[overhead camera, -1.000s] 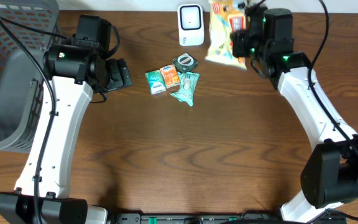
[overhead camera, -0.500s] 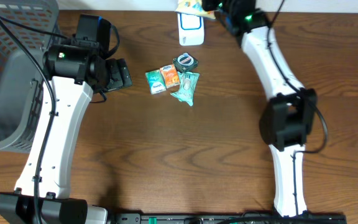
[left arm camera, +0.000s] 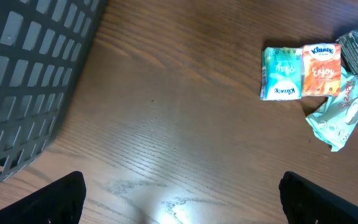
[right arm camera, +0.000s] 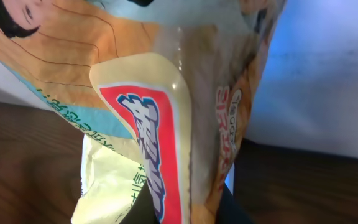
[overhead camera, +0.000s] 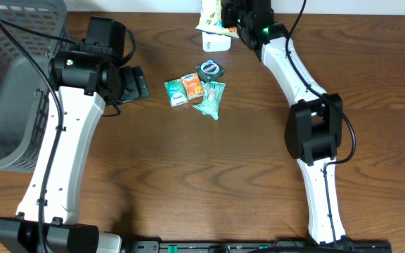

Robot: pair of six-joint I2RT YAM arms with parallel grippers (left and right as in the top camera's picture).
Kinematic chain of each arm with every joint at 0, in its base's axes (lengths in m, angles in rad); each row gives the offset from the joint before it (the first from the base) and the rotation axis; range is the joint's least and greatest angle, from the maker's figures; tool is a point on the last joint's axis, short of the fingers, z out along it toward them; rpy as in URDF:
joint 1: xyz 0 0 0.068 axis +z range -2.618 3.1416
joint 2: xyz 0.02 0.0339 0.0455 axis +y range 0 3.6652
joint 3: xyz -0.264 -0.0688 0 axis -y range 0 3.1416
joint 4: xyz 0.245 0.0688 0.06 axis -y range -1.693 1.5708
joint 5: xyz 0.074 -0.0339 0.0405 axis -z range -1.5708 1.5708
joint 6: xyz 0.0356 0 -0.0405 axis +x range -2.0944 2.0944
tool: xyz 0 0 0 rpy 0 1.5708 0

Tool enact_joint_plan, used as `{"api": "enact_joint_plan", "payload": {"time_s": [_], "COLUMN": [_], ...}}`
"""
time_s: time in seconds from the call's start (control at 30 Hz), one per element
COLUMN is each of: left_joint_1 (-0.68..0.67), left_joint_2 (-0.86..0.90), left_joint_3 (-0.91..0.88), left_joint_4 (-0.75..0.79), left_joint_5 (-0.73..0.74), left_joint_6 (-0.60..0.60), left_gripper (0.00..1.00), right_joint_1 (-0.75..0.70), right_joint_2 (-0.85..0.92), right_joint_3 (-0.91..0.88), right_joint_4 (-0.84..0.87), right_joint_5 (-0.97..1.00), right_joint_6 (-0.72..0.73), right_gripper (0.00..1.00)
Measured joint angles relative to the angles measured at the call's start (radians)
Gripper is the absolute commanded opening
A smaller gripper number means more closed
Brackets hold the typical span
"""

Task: Scan the item barcode
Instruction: 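Carry the yellow bag to the far right edge and release it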

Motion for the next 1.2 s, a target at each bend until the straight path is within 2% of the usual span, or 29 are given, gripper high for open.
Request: {"api": "enact_joint_plan", "payload": {"time_s": [0.33,0.57,0.63,0.67,0.87,0.97,1.2], "left_joint_1": [0.000,0.000,0.000,0.000,0.000,0.000,0.000], "left_joint_2": [0.000,0.000,0.000,0.000,0.000,0.000,0.000], "left_joint_3": [0.000,0.000,0.000,0.000,0.000,0.000,0.000], "left_joint_4": [0.000,0.000,0.000,0.000,0.000,0.000,0.000], "left_joint_5": [0.000,0.000,0.000,0.000,0.000,0.000,0.000], "left_joint_6": [0.000,0.000,0.000,0.000,0.000,0.000,0.000], "left_gripper": [0.98,0.98,0.98,0.98,0.98,0.98,0.98], "right_joint_1": [0.016,-0.014,-0.060,-0.119,-0.356,-0.473,-0.642], "right_joint_2": [0.000,-0.030,-0.071,-0.129,-0.277,-0.276,-0.221], "right_joint_3": [0.000,0.000,-0.001,-0.001,0.014,0.017,0.016], "right_joint_4": [0.000,-0.138,-0.185,-0.277,-0.549,-0.661,-0.734], "right_joint_5": [0.019,0.170,0.202,0.221,0.280,0.303,0.304], "right_joint_6": [-0.003,-0.017,-0.035,-0.067,-0.219,-0.282,-0.341], "right_gripper": [0.01,0.01,0.01,0.01,0.01,0.01,0.01]}}
